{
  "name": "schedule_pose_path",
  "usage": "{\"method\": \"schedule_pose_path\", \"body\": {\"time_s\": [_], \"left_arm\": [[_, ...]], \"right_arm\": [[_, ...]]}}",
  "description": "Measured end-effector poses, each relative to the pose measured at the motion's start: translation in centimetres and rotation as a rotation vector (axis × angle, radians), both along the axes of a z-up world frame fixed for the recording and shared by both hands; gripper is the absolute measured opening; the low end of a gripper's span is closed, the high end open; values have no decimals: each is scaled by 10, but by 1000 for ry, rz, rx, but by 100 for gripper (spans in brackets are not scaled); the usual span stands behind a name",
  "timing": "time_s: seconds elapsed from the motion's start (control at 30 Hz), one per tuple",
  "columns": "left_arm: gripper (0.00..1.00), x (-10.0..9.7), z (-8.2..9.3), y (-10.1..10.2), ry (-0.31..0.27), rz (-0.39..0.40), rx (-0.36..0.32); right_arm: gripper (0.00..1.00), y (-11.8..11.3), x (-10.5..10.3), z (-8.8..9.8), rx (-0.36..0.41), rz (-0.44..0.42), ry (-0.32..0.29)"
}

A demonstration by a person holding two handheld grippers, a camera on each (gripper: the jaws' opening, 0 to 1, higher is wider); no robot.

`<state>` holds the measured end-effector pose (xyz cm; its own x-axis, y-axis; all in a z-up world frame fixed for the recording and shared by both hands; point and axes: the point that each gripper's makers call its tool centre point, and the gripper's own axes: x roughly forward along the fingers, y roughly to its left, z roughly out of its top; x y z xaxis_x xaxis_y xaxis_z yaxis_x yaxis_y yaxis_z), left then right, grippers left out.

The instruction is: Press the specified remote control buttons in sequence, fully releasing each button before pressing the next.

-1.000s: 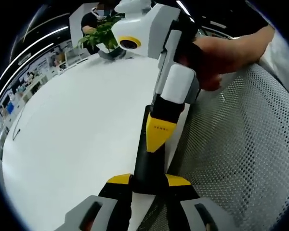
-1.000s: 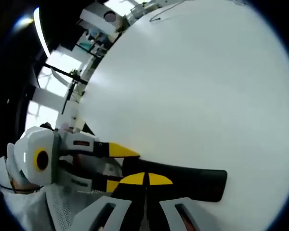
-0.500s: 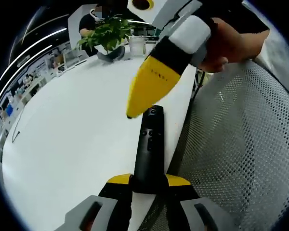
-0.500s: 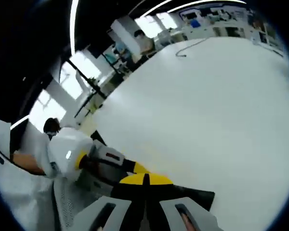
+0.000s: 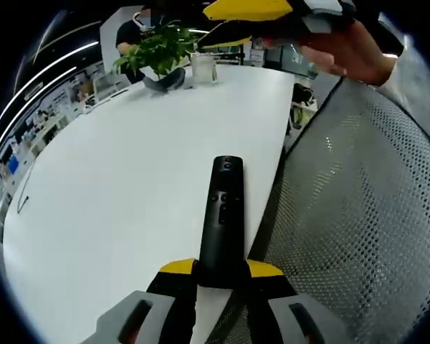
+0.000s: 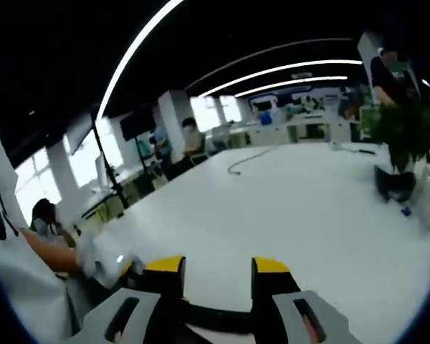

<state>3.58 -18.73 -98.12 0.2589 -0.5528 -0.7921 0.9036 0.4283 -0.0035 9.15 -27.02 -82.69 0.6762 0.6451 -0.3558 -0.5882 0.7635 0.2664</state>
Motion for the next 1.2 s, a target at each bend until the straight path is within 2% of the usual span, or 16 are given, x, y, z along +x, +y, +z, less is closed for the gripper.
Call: {"method": "schedule_pose_path", "body": {"time_s": [0.07,0.13,0.27,0.43,0.5,0.6,0.63,0.73,0.87,1.2], "left_arm": [[24,0,0,0,0,-5,1],[24,0,0,0,0,-9,1],[24,1,0,1,6,-17,6],[24,1,1,0,24,-26,13],[23,2,2,0,52,-24,9],[23,4,4,1,36,-49,16],[23,5,5,1,34,-56,19],[23,10,6,1,31,-87,34],[22,20,12,2,8,-118,55],[22,56,28,1,-40,-175,98]], "right_arm": [[58,-1,5,7,34,-29,-40],[64,0,7,14,34,-35,-79],[74,-10,12,20,-50,-84,-187],[86,-21,14,24,-87,-125,-247],[91,-27,18,21,-97,-158,-256],[93,-36,24,20,-81,-196,-245],[93,-39,25,22,-53,-215,-240],[95,-43,27,23,-47,-238,-254],[93,-41,27,18,-83,-232,-245],[91,-40,26,14,-94,-218,-231]]}}
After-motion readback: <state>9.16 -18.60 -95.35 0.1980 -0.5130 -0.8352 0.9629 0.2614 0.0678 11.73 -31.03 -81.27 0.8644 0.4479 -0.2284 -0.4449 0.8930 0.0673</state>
